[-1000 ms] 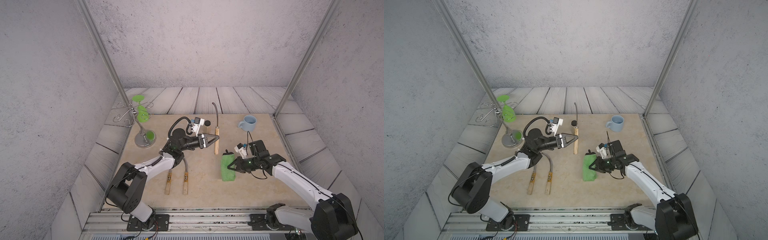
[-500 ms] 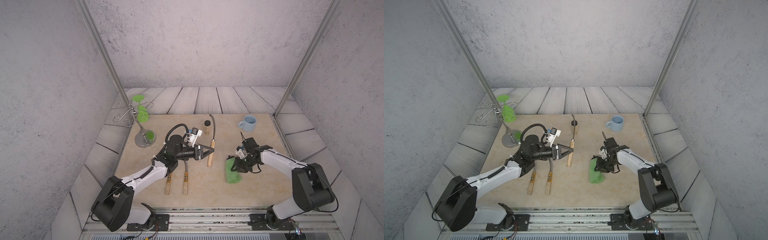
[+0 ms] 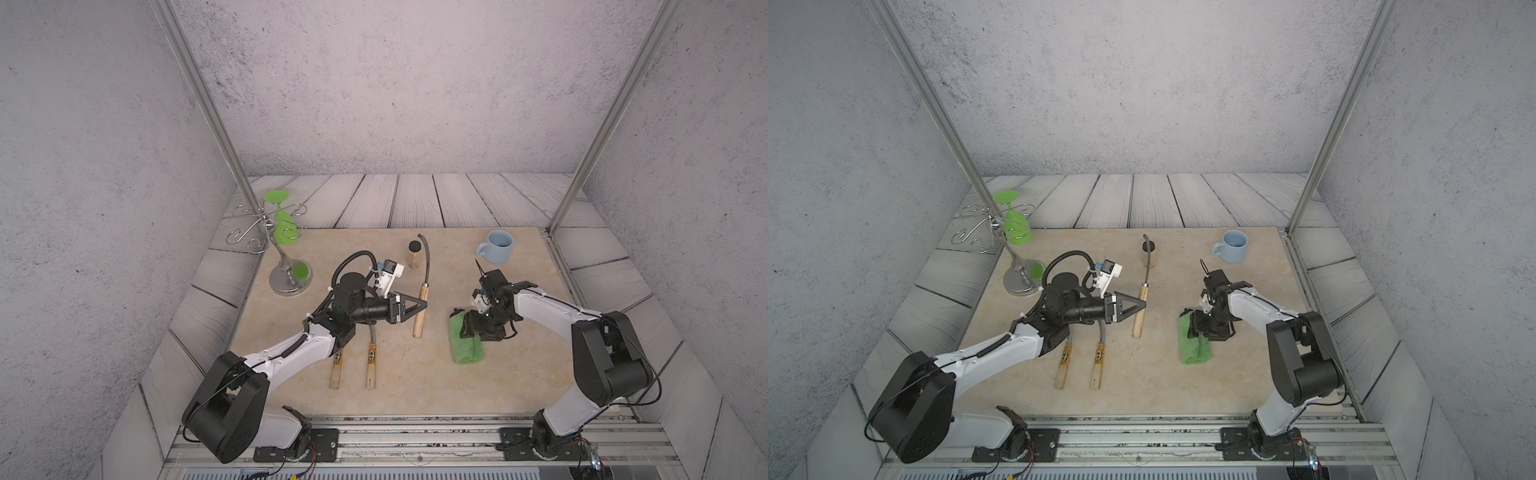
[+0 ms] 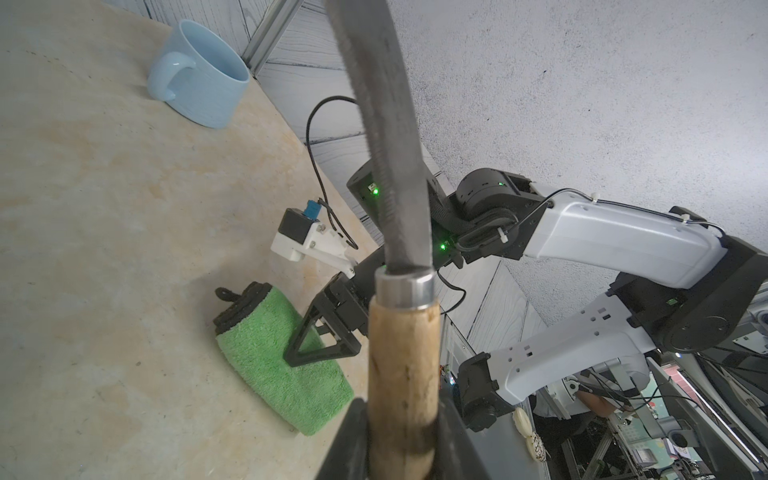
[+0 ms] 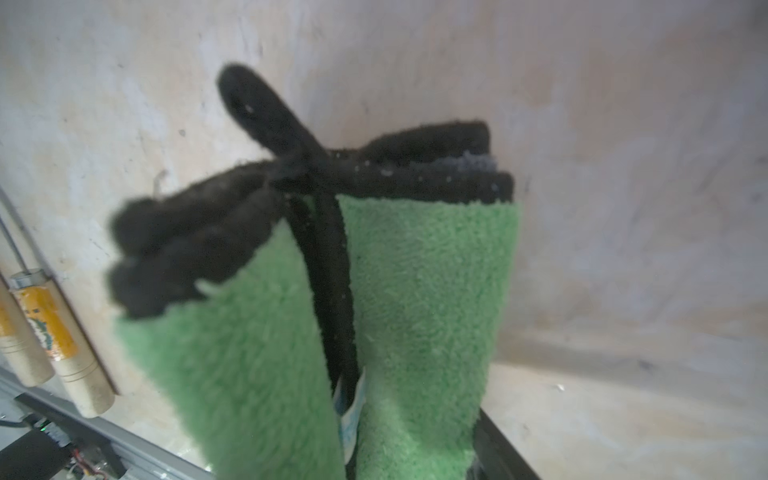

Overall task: Wipe small sickles with rags
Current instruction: Place the rag at the center of the board, then adjust the small sickle.

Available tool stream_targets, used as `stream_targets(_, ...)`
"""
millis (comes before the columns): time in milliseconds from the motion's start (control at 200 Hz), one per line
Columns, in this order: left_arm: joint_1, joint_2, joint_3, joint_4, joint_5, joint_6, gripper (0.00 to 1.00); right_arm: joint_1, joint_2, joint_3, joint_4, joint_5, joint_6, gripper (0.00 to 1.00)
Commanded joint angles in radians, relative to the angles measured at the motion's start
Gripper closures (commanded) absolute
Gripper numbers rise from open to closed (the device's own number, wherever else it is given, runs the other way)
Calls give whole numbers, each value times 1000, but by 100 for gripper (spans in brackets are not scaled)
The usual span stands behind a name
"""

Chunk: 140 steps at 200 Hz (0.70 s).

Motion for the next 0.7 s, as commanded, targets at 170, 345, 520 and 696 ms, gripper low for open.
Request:
stream_targets(170, 6, 5, -6, 38, 8, 0, 100, -3, -193, 65, -158, 100, -15, 33)
stream_targets(345, 5, 13, -9, 42, 11, -5, 100, -3, -248, 80, -193, 98, -22, 32)
stream_targets(520, 3, 22, -26, 62, 32, -23, 100, -3, -340, 59, -117, -23, -28, 31)
stream_targets(696, -16, 62, -80, 201, 67, -99, 100, -1, -441, 15, 62, -256, 23, 32)
